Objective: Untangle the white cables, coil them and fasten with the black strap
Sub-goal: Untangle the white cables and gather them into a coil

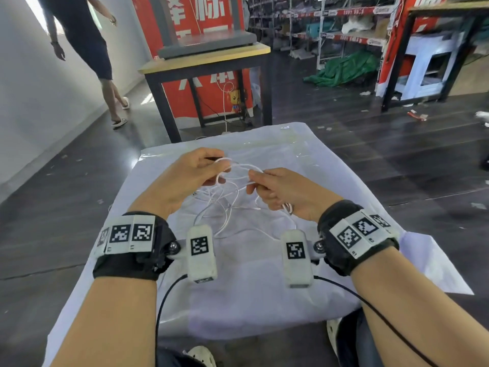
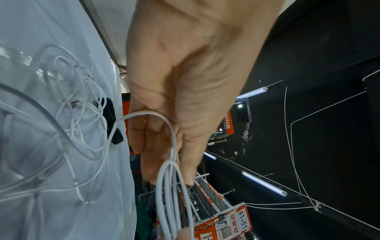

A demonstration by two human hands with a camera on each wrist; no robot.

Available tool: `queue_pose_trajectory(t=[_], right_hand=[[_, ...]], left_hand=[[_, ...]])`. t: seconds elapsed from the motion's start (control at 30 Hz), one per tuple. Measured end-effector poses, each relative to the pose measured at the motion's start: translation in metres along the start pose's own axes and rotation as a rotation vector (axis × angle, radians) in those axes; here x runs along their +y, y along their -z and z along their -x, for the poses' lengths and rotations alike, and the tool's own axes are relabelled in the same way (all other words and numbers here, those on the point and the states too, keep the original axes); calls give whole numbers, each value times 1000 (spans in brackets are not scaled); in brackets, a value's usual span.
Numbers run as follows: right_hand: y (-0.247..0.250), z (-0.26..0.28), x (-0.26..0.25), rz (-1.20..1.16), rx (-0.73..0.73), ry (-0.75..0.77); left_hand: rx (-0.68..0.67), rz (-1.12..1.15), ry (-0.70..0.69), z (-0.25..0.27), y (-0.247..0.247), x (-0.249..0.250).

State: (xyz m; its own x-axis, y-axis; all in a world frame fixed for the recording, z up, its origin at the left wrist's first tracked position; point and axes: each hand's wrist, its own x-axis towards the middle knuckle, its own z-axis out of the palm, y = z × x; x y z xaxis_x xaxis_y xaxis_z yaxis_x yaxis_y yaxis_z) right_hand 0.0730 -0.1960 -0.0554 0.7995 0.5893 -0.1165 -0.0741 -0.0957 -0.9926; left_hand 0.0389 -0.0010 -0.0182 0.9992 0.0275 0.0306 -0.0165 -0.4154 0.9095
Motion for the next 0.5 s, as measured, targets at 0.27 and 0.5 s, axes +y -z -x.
queue_pose_trajectory(t=[0.27,0.5], right_hand=[[2,0,2,19,-53,-9],[-6,5,-2,20,-212,-89]], left_hand=[[51,-151,-59,-1,1,-1],[123,-9,-89,-1,-8,-1]])
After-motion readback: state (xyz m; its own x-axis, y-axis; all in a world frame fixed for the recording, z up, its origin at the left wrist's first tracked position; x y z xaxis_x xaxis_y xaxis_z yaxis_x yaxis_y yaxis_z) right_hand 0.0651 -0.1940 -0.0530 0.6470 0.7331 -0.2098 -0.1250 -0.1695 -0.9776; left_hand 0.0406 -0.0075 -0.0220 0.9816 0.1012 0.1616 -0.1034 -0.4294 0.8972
